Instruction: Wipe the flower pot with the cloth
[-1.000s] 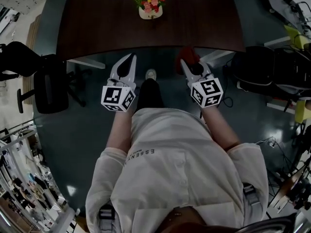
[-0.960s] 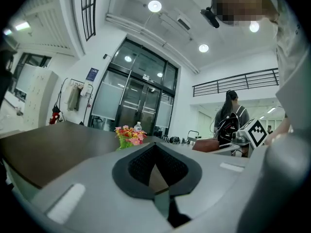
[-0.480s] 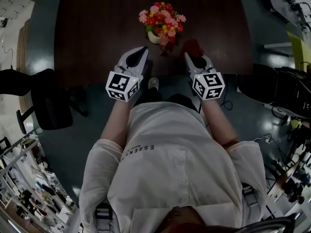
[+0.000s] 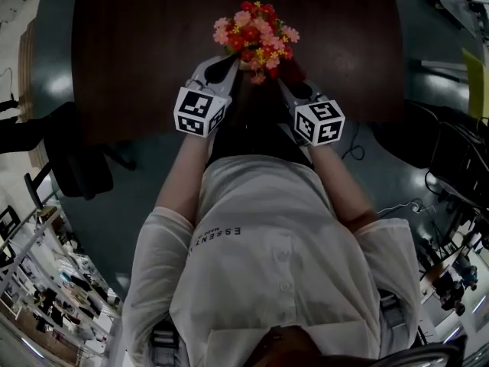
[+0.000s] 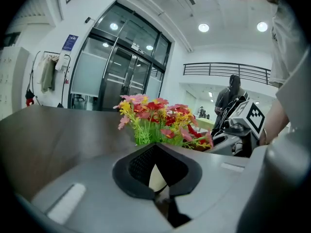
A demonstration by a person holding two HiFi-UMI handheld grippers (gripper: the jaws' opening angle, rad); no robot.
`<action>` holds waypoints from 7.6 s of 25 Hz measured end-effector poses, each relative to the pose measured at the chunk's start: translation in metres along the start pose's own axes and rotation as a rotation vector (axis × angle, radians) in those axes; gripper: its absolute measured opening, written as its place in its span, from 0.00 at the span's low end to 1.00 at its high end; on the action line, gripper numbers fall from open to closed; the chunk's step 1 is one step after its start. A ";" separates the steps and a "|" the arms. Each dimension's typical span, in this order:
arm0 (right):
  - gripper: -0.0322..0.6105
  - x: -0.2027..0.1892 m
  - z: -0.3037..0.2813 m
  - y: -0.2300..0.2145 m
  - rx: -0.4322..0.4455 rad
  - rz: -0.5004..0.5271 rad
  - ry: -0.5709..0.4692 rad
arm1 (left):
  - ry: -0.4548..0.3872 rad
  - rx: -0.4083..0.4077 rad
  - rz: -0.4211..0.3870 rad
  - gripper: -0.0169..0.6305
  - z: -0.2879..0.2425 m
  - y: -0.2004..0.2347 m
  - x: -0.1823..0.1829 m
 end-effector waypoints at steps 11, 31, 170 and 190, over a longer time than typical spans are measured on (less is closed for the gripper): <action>0.13 0.001 -0.060 0.057 0.409 0.103 0.101 | 0.122 -0.060 0.013 0.04 -0.021 0.007 -0.008; 0.13 -0.006 -0.034 -0.019 0.361 0.070 0.166 | 0.193 -0.090 -0.064 0.04 -0.022 0.005 -0.004; 0.13 0.102 -0.224 0.106 2.056 0.979 1.043 | -0.043 0.313 0.364 0.05 -0.020 -0.012 -0.027; 0.13 0.139 -0.260 -0.027 1.578 0.580 0.771 | -0.016 0.285 0.381 0.05 -0.018 -0.008 -0.027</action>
Point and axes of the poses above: the fingertips, and each gripper's own axes: z backward along the fingers, y to its left, x out of its top, the point moved 8 cm from there along z, backward along the fingers, and after that the axes turned 12 degrees about z, right-handed, at the moved point
